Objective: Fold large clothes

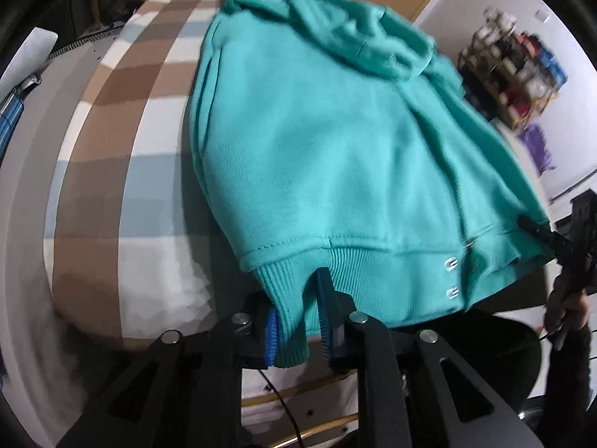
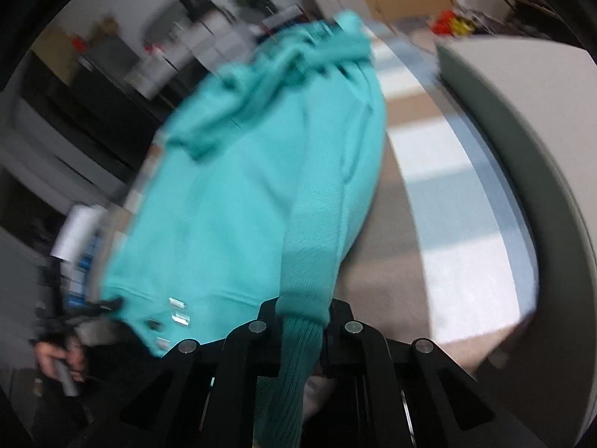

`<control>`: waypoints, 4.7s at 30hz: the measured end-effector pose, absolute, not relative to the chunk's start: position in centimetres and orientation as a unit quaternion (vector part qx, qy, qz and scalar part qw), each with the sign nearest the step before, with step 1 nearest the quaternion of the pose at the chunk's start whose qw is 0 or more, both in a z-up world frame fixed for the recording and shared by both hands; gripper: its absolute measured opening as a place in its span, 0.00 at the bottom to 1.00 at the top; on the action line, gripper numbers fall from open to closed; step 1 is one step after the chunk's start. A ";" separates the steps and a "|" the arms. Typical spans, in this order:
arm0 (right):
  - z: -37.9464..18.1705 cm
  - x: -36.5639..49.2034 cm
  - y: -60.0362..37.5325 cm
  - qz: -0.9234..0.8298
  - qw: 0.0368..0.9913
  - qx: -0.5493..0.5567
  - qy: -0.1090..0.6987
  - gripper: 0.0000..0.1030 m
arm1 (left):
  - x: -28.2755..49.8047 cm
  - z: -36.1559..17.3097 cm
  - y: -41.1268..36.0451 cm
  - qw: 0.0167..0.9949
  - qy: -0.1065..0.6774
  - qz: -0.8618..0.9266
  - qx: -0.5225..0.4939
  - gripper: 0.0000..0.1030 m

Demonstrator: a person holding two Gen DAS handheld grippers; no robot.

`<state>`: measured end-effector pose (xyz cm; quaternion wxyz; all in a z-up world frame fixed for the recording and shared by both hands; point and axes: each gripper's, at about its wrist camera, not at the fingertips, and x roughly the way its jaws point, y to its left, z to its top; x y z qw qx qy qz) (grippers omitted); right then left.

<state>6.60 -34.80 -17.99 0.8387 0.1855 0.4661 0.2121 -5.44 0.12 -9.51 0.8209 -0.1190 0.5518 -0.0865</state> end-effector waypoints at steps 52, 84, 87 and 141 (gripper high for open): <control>-19.8 5.5 -33.9 0.166 0.835 0.175 0.495 0.06 | -4.7 -10.9 0.5 0.786 0.574 -0.119 -0.195 0.05; -19.5 3.4 -33.9 0.166 0.846 0.139 0.488 0.07 | -2.8 -11.6 -4.3 0.836 0.547 -0.041 -0.029 0.29; -19.3 3.3 -33.8 0.165 0.847 0.136 0.486 0.07 | -2.3 -12.1 -3.6 0.829 0.553 -0.062 -0.061 0.20; -11.1 40.4 -39.7 0.112 0.796 0.420 0.422 0.78 | 31.3 -8.0 9.2 0.698 0.582 -0.050 -0.413 0.85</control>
